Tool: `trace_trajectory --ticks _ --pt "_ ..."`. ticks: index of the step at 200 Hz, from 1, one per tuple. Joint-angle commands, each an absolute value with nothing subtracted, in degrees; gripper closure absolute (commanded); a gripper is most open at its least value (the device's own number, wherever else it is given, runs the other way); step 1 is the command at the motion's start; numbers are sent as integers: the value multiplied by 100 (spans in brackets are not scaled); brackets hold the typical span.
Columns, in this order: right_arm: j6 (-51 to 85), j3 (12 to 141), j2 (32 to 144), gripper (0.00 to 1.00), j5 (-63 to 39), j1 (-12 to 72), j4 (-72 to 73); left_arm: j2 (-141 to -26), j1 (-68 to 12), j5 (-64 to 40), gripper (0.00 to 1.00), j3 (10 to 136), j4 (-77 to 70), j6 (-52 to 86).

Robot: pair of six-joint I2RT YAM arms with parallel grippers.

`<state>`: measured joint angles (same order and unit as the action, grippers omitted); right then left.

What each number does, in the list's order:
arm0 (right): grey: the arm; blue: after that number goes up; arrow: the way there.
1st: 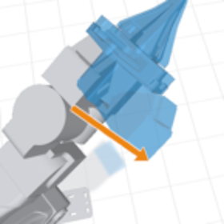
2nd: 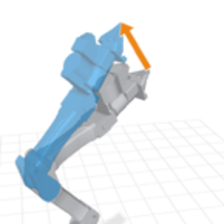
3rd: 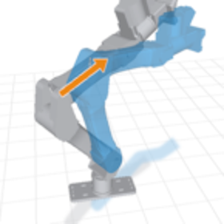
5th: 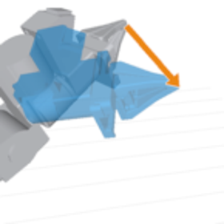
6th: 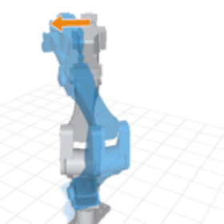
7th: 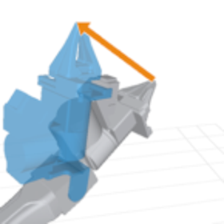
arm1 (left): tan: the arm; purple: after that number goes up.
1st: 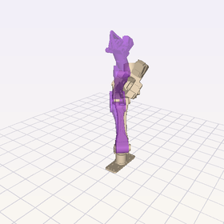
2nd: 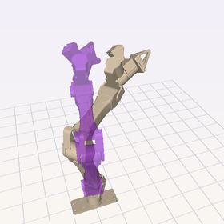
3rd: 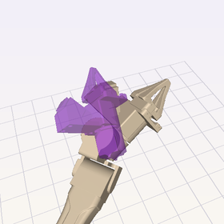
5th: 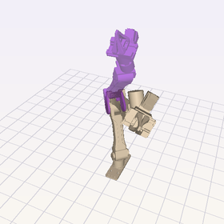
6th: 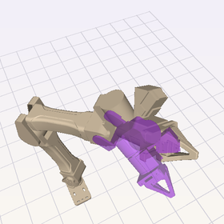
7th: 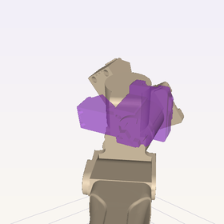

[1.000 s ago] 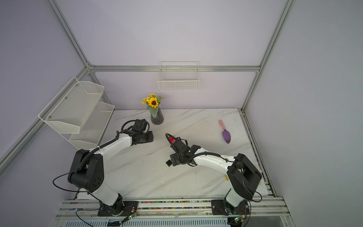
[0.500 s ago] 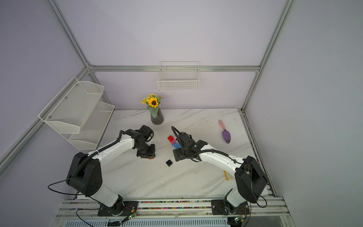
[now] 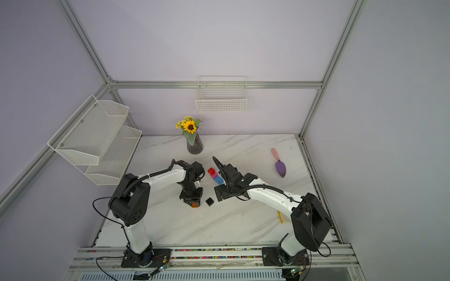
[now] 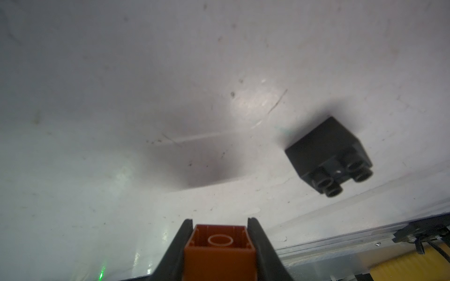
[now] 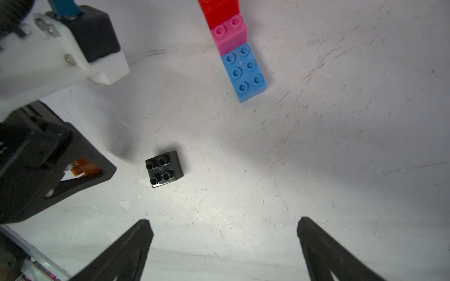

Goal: Assemble the letter v with lego
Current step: Place the lego brick at the center of the board, then pick up the lego brick from the center of the board.

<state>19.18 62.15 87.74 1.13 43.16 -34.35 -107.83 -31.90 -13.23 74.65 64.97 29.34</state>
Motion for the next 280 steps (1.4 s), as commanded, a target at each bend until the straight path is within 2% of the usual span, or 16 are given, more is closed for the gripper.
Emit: trace_trajectory --ticks 1,44,82,109,138,159,198,228,257,280 --pt "1863 6323 8748 3 61 4281 -3570 -10916 -3234 -1459 76 7750 6558 2804" --pt "1890 6238 8697 3 47 4280 -3593 -11076 -3235 -1464 75 7784 6407 2804" --pt "1907 6265 8736 3 -22 4280 -3636 -11273 -3234 -1481 69 7794 6300 2786" --pt "1863 6224 8744 3 0 4280 -3553 -11303 -3214 -1400 62 7848 6201 2826" --pt "1894 6094 8773 3 -232 4280 -3280 -11191 -3191 -1213 48 7794 6048 2938" --pt "2026 5976 8680 3 -554 4289 -2978 -10979 -3173 -1183 45 7595 5736 3102" --pt "2435 5939 8620 4 -375 4623 -2766 -9984 -3164 -849 41 6933 4900 3535" --pt "3130 6154 8854 10 271 5399 -2698 -8882 -3098 -310 37 6261 4312 3865" --pt "3976 6575 9547 10 931 6107 -2484 -7753 -2880 165 30 5654 4037 4051" --pt "4622 6820 10095 10 1334 6435 -2305 -7000 -2656 551 19 5212 3977 4078"
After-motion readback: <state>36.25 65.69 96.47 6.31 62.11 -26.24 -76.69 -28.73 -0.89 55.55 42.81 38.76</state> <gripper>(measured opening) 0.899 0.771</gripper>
